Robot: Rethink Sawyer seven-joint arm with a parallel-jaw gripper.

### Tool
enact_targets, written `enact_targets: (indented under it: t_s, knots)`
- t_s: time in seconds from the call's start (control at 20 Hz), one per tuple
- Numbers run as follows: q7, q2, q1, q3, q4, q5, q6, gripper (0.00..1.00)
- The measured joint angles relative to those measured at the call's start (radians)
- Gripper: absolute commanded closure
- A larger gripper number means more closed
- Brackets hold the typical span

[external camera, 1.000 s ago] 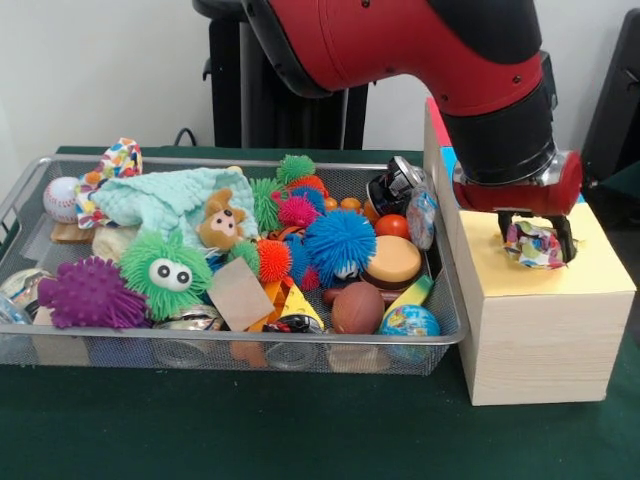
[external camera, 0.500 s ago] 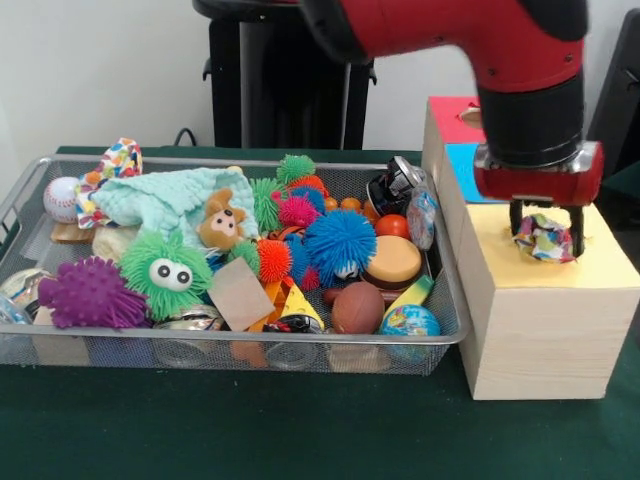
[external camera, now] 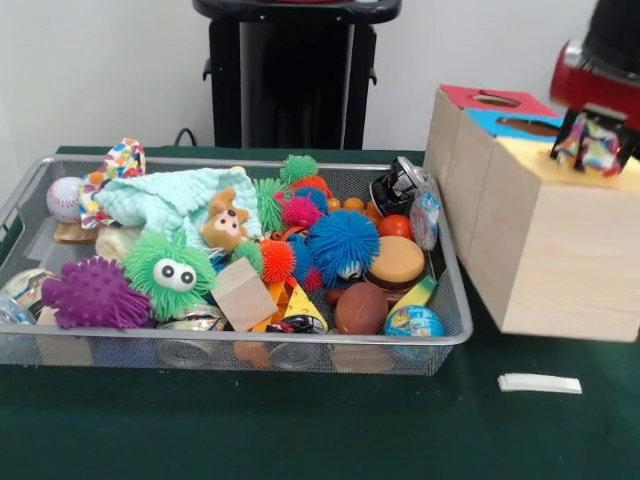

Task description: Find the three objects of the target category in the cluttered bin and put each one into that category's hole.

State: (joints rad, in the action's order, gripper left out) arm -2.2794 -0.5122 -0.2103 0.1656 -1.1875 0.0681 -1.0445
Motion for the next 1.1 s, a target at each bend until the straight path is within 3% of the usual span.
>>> enact_targets:
  t_s: [0.35,0.55,0.75,0.9,1.1]
  knots:
    - [-0.114,0.095,-0.110,0.097,0.181,-0.033,-0.149,0.00]
    - [-0.130,0.125,-0.126,0.111,0.211,-0.035,-0.124,0.00]
    - [-0.130,0.126,-0.079,0.051,0.123,0.001,0.105,0.00]
    - [-0.130,0.131,0.025,-0.048,-0.013,0.009,0.374,0.00]
    - [-0.127,0.106,0.091,-0.104,-0.107,0.008,0.491,0.00]
